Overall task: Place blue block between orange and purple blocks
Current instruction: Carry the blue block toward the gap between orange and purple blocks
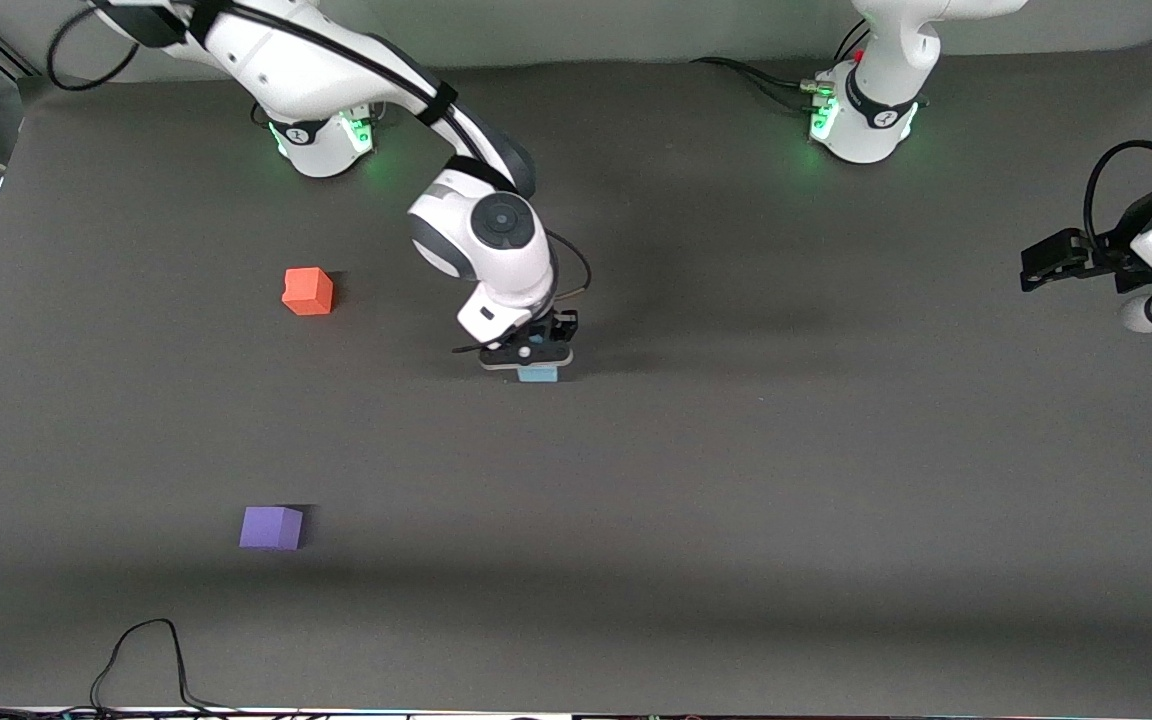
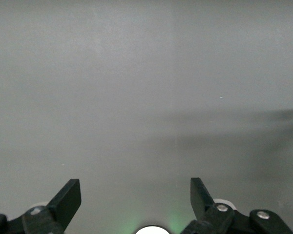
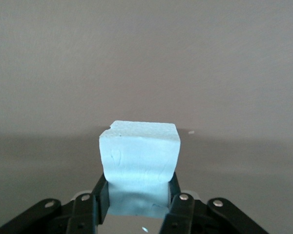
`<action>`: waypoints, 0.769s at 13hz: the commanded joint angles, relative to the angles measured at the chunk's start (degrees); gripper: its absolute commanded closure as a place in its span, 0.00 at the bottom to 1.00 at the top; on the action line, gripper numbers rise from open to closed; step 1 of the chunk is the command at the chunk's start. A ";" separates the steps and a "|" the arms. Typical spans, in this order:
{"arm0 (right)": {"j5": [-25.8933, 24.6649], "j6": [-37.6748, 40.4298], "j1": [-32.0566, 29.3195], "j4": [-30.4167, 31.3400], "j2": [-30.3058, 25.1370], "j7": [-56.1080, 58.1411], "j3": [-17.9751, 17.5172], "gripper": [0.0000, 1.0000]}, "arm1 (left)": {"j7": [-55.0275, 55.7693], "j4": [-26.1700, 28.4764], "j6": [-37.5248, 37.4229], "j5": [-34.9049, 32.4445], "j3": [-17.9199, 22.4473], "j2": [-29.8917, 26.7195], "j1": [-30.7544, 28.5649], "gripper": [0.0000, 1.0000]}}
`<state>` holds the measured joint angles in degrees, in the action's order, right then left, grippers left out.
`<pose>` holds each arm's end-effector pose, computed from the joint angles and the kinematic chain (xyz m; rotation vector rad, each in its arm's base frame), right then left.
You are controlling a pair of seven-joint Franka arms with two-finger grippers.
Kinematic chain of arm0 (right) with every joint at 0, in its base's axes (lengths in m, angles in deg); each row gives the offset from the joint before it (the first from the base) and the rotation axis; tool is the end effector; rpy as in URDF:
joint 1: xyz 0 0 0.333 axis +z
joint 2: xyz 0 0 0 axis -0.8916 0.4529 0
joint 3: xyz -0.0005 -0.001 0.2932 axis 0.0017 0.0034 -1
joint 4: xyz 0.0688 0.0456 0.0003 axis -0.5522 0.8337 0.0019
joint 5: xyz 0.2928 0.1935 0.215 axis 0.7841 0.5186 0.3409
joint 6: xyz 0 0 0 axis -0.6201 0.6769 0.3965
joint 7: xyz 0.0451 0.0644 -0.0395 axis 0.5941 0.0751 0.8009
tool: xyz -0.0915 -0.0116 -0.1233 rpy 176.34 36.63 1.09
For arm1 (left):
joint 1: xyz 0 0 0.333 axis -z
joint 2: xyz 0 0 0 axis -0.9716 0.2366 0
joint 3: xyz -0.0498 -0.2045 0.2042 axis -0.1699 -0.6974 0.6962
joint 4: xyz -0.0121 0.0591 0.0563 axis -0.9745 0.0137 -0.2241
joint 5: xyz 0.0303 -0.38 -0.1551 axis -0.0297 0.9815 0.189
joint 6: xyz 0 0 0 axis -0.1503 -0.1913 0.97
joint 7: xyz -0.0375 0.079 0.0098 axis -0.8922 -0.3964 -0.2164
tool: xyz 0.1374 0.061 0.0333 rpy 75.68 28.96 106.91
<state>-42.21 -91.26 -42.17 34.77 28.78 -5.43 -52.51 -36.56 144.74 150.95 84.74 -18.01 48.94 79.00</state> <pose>0.4812 0.4328 0.1967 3.1076 0.0259 0.0407 0.5729 -0.0222 0.5341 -3.1156 0.0753 0.1704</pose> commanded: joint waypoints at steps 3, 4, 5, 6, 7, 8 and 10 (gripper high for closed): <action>19.36 12.39 -0.86 1.06 -14.31 27.83 13.34 0.64 | -0.85 1.25 1.04 0.25 0.70 -1.31 0.57 0.00; 20.26 15.12 -0.86 1.06 -15.81 32.94 16.94 0.64 | -0.76 1.25 1.04 0.25 0.70 -1.31 0.66 0.00; 20.27 17.23 -0.86 1.06 -16.95 37.34 20.29 0.64 | -0.76 1.33 1.04 0.34 0.70 -1.31 0.66 0.00; 20.36 19.08 -0.86 1.24 -17.66 41.74 23.54 0.64 | -0.76 1.33 1.04 0.25 0.70 -1.31 0.66 0.00; 20.36 20.14 -0.78 1.50 -17.76 45.35 26.53 0.64 | -0.76 1.33 1.04 0.34 0.70 -1.31 0.66 0.00; 20.36 20.33 -0.86 2.46 -17.67 48.52 29.17 0.64 | -0.76 1.33 1.30 0.25 0.70 -1.31 0.66 0.00; 20.45 17.80 -0.95 5.44 -16.88 52.93 33.14 0.64 | -0.59 1.33 1.30 0.34 0.70 -1.31 0.66 0.00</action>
<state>-23.15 -71.22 -43.96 36.95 11.63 43.29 -22.34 -36.56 144.77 151.34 84.75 -17.94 48.95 79.00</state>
